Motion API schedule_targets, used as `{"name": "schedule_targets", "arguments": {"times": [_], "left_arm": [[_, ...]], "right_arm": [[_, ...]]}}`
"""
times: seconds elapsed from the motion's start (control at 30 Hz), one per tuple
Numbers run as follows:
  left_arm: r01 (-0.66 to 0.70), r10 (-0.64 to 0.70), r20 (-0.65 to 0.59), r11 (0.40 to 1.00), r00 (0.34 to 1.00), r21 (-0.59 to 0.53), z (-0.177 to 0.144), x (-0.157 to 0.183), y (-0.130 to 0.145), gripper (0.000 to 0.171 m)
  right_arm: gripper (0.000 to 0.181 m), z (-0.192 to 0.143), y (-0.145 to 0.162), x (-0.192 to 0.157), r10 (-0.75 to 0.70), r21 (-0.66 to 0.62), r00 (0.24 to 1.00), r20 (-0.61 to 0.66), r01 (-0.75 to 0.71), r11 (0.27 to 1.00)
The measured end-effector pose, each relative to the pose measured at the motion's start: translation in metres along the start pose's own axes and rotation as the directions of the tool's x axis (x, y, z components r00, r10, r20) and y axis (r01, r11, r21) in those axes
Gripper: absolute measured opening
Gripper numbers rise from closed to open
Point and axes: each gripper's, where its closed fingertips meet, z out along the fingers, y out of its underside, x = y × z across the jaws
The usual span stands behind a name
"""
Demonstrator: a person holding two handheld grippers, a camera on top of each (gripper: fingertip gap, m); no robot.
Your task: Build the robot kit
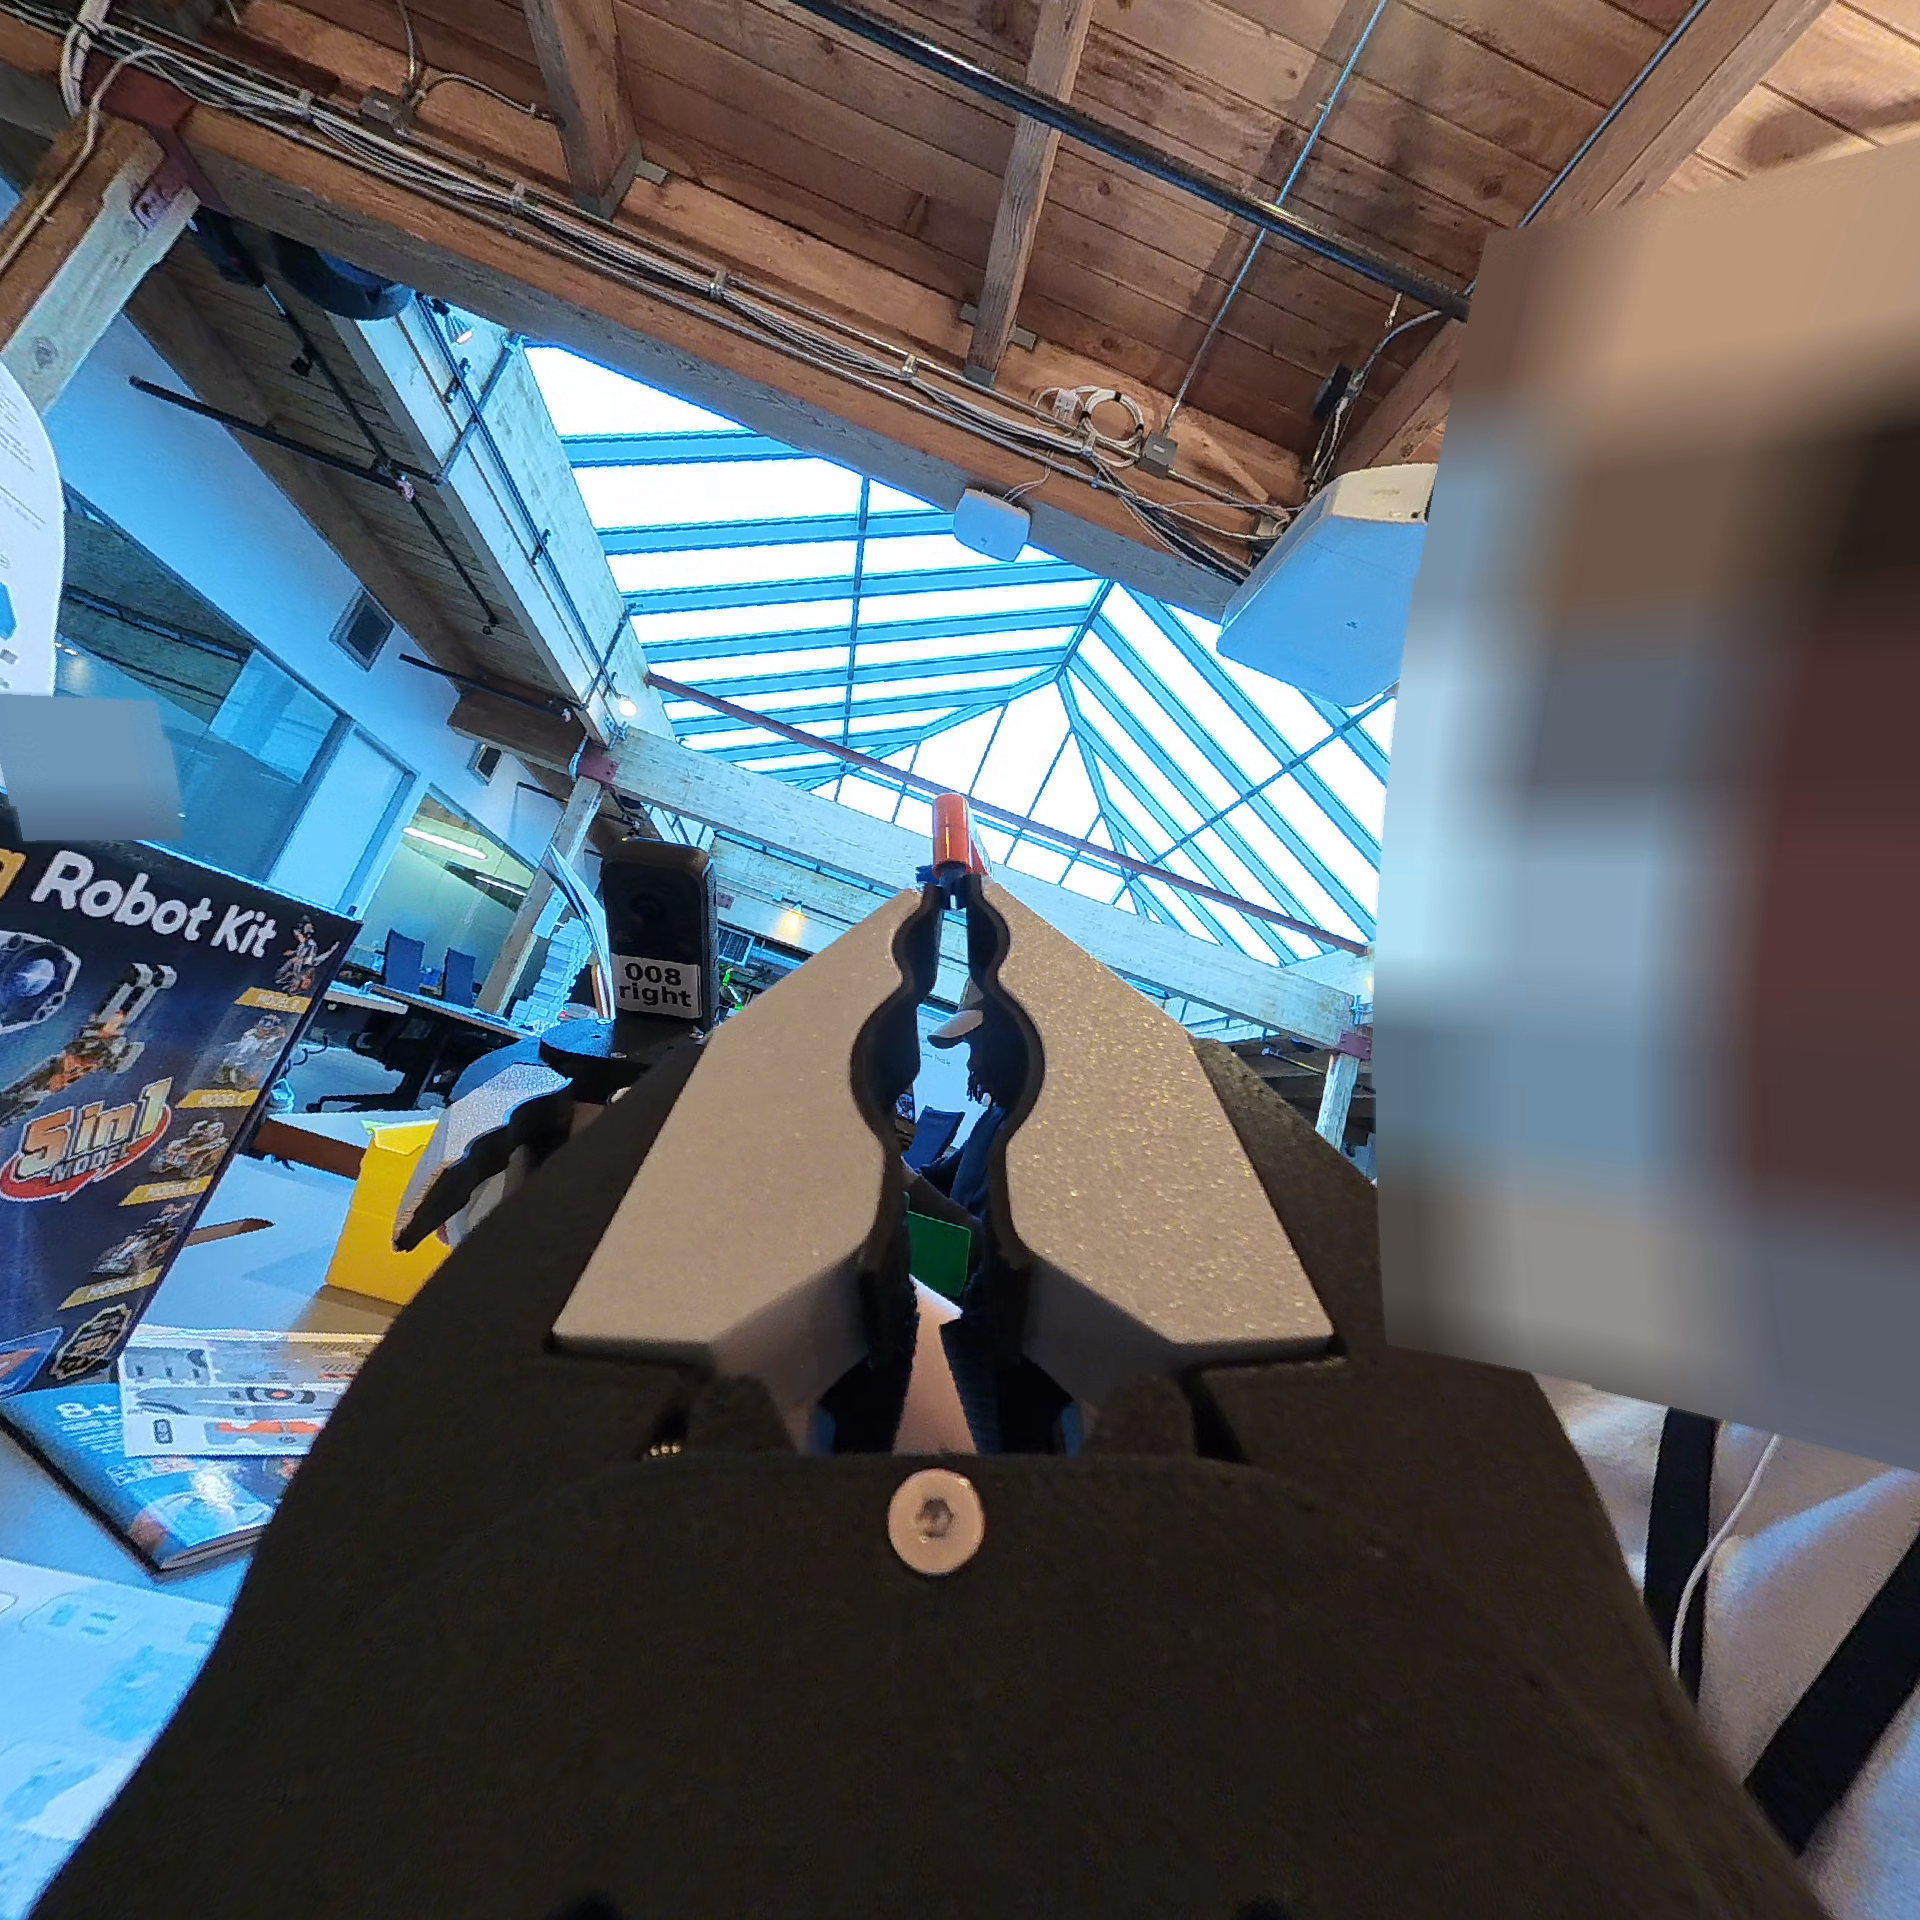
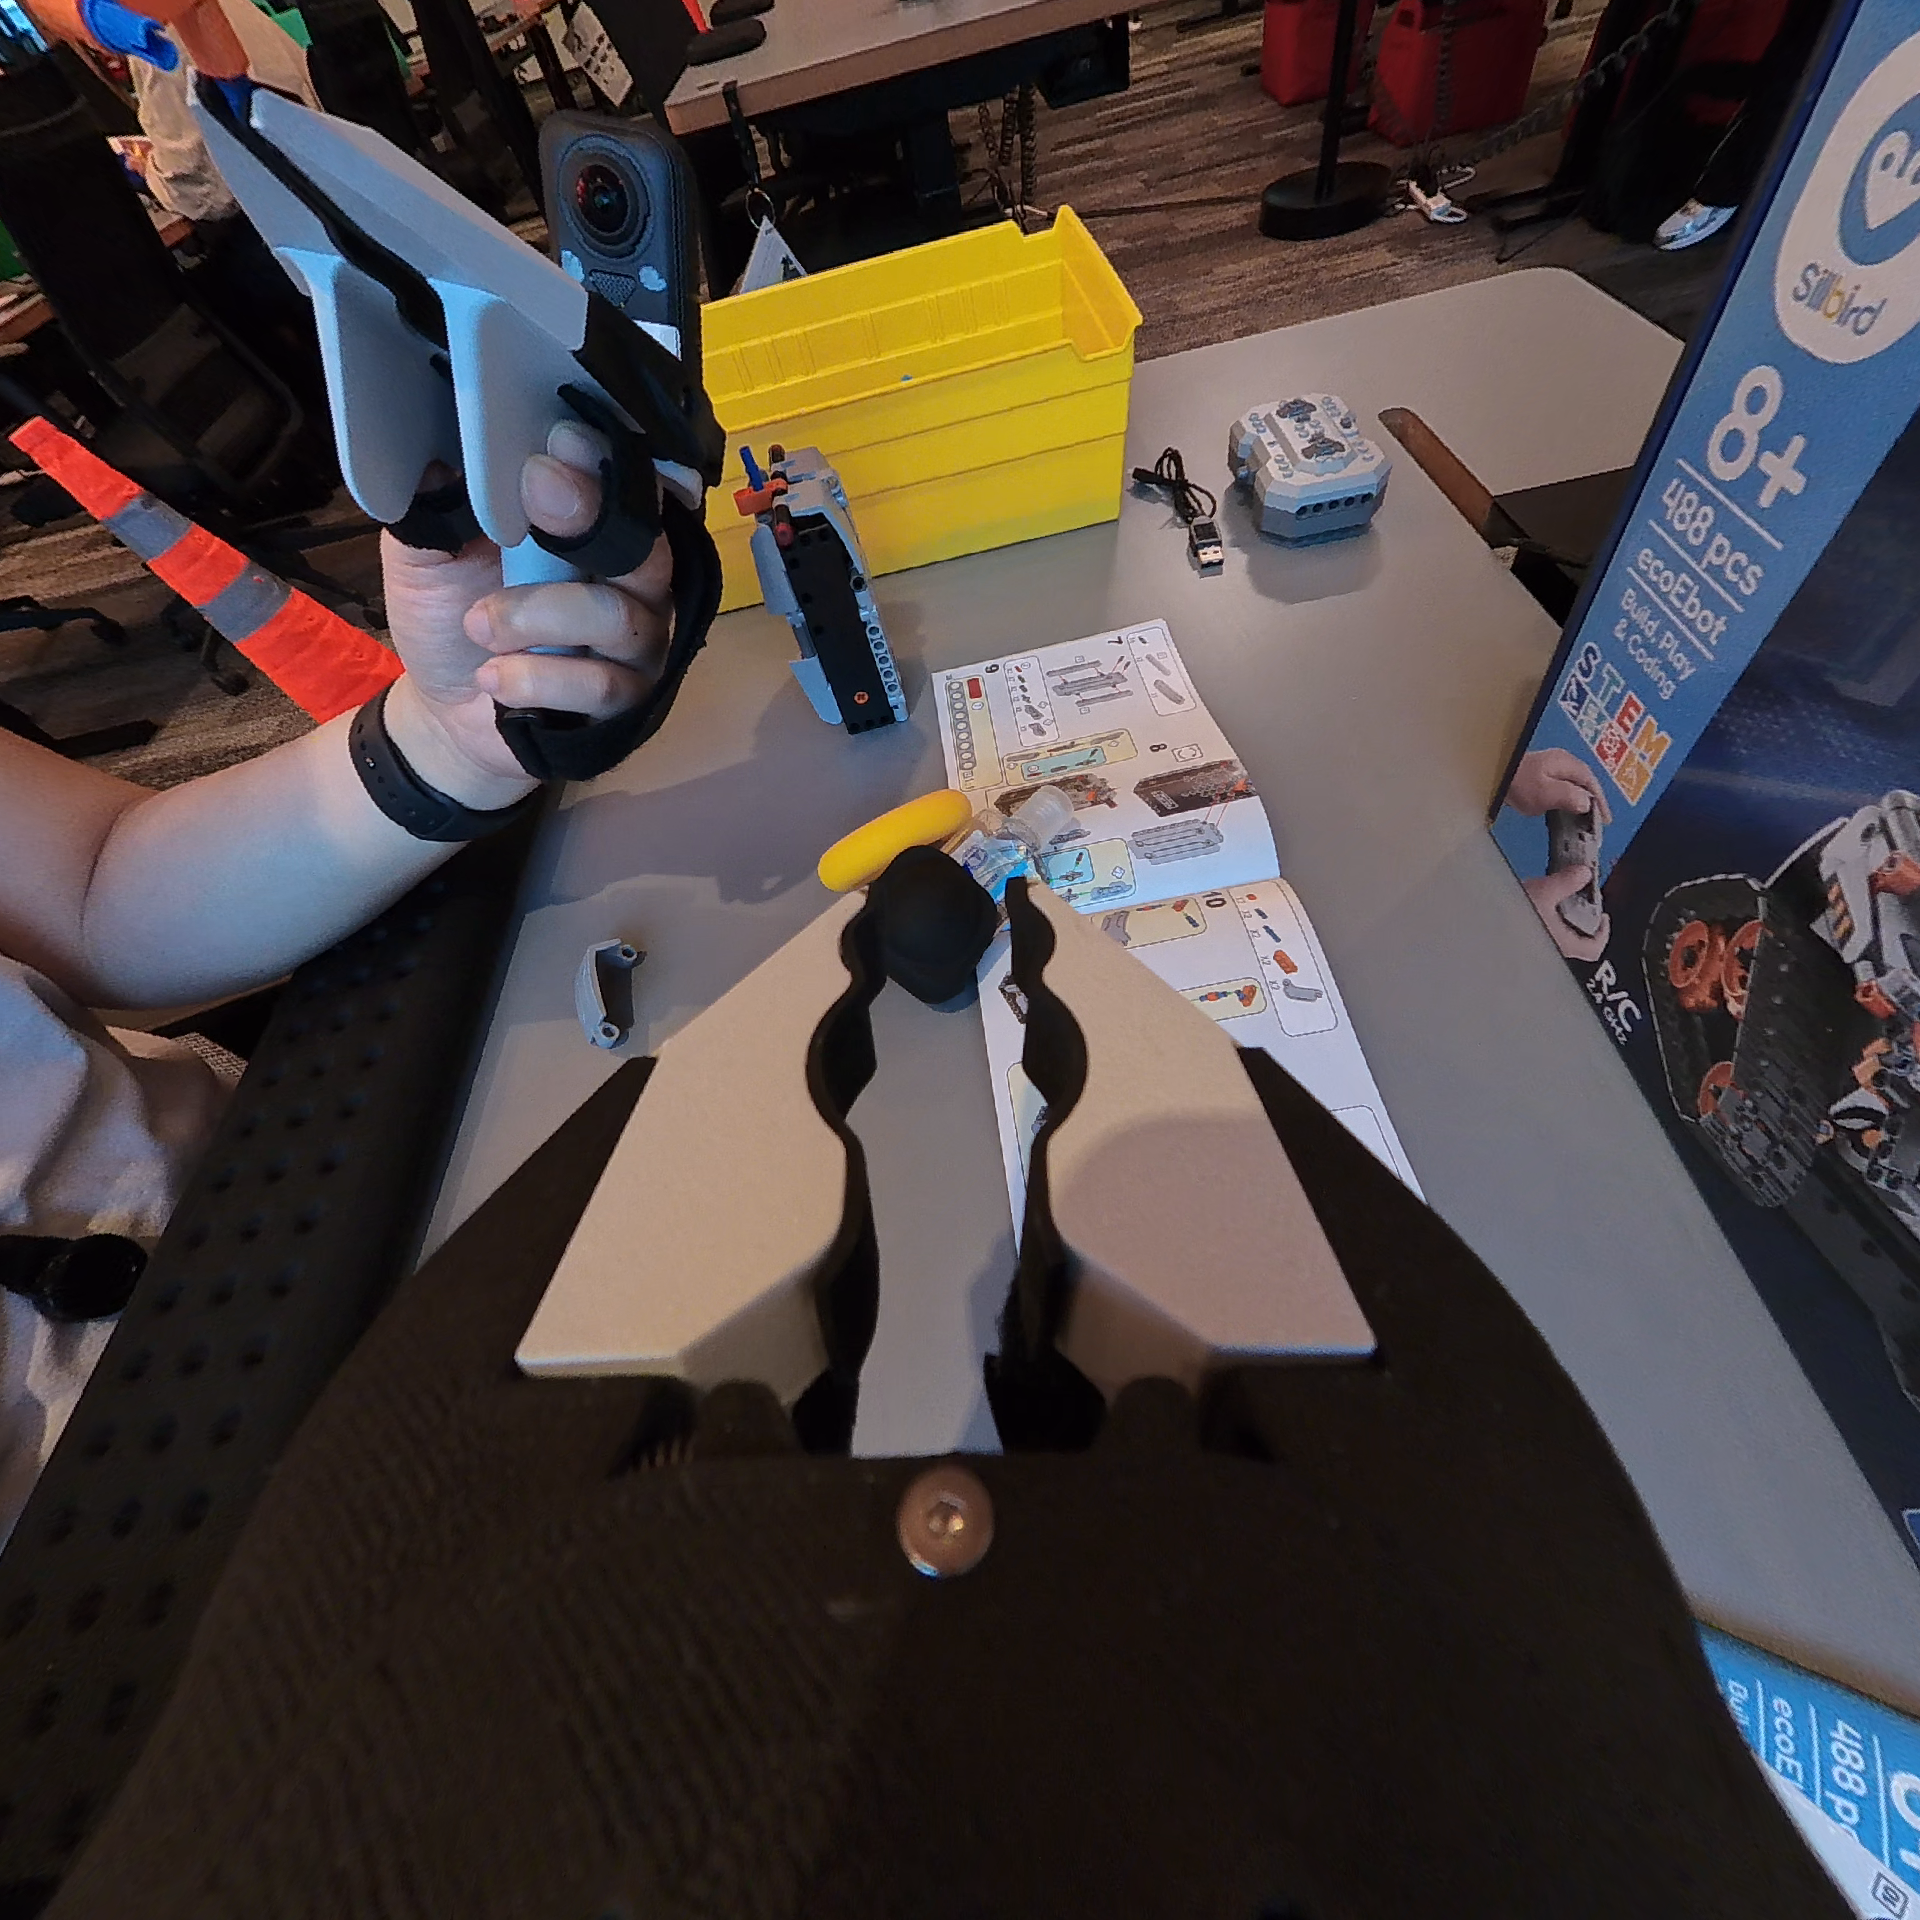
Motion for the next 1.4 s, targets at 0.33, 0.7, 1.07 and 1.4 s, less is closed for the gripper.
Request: {"name": "schedule_targets", "arguments": {"times": [0.33,0.7,1.07,1.4], "left_arm": [[0.002,-0.002,0.002,1.000,1.000,0.003,0.000,-0.001,0.000,0.002],[-0.062,0.054,0.104,0.996,0.993,0.069,0.000,-0.013,0.001,0.002],[-0.125,0.110,0.148,0.988,0.983,0.093,0.003,-0.010,0.003,0.002],[-0.222,0.216,0.135,0.975,0.967,0.030,0.018,0.007,0.014,0.002]], "right_arm": [[0.022,0.002,0.001,0.000,-0.002,-0.011,1.000,0.001,0.002,1.000],[0.023,-0.004,-0.076,-0.021,0.012,0.348,0.999,0.044,-0.026,0.937],[0.030,0.009,-0.144,-0.101,0.007,0.398,0.999,0.033,-0.020,0.917],[0.019,0.011,-0.136,-0.123,0.039,-0.482,0.999,0.019,-0.025,0.876]]}}
